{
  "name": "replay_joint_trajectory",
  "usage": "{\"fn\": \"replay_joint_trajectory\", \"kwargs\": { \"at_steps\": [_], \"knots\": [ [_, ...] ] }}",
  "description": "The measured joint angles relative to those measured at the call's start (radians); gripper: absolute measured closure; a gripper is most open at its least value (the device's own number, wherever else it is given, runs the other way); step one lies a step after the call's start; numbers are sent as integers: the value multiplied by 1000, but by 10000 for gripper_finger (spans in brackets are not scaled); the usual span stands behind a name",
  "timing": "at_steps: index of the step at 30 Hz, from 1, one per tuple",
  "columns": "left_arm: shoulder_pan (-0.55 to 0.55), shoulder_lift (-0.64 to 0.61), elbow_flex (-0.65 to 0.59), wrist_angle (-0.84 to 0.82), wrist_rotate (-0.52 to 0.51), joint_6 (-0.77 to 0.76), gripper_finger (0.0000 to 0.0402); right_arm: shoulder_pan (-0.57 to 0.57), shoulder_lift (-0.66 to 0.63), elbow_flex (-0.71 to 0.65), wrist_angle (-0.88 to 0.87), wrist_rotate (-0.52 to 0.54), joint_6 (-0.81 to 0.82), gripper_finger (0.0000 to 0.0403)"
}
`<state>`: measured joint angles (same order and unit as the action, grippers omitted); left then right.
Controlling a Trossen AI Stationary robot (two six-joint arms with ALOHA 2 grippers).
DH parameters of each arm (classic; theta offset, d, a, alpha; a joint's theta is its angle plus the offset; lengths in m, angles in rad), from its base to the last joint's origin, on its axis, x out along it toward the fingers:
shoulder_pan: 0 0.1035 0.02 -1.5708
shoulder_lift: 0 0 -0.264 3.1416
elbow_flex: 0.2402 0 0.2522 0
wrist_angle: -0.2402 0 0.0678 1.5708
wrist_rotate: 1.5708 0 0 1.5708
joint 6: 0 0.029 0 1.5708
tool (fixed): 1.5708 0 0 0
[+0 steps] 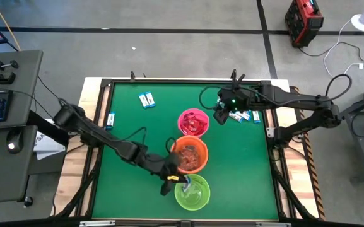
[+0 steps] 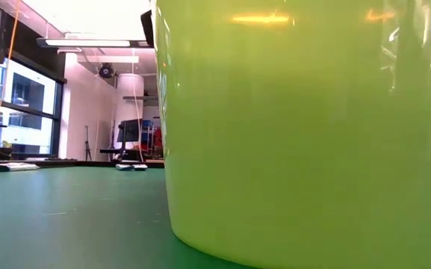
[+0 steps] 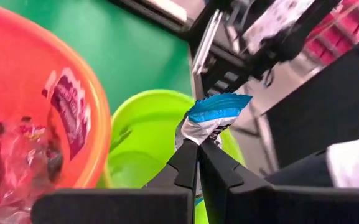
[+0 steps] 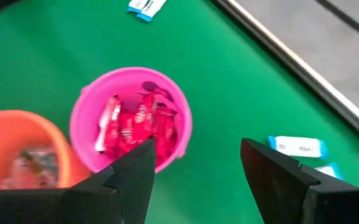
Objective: Sort candy by brand, put in halloween buckets
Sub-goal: Put the white chocolate into the green bucket
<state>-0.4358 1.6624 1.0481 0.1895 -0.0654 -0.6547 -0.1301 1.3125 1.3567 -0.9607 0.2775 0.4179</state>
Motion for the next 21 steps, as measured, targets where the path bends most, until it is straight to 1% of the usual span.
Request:
{"fn": "replay_joint_trajectory", "kwargs": {
  "at_steps": [5, 8, 12, 15, 19, 21],
  "knots": [
    [-2, 45, 0, 40, 0, 55, 397, 56, 0, 0, 0, 0, 119, 176],
    [-3, 48, 0, 26, -4, 89, 380, 89, 0, 0, 0, 0, 171, 176],
    [-3, 48, 0, 12, 10, 114, 335, 126, 0, 0, 0, -12, 188, 176],
    [-3, 47, 1, 19, 53, 116, 290, 145, 0, 0, 0, -26, 214, 176],
    [-5, 40, 1, 18, 150, 110, 233, 155, 0, 0, 0, -27, 276, 176],
    [-5, 22, 7, 12, 234, 109, 214, 160, -4, 0, 0, -35, 285, 176]
  ]
}}
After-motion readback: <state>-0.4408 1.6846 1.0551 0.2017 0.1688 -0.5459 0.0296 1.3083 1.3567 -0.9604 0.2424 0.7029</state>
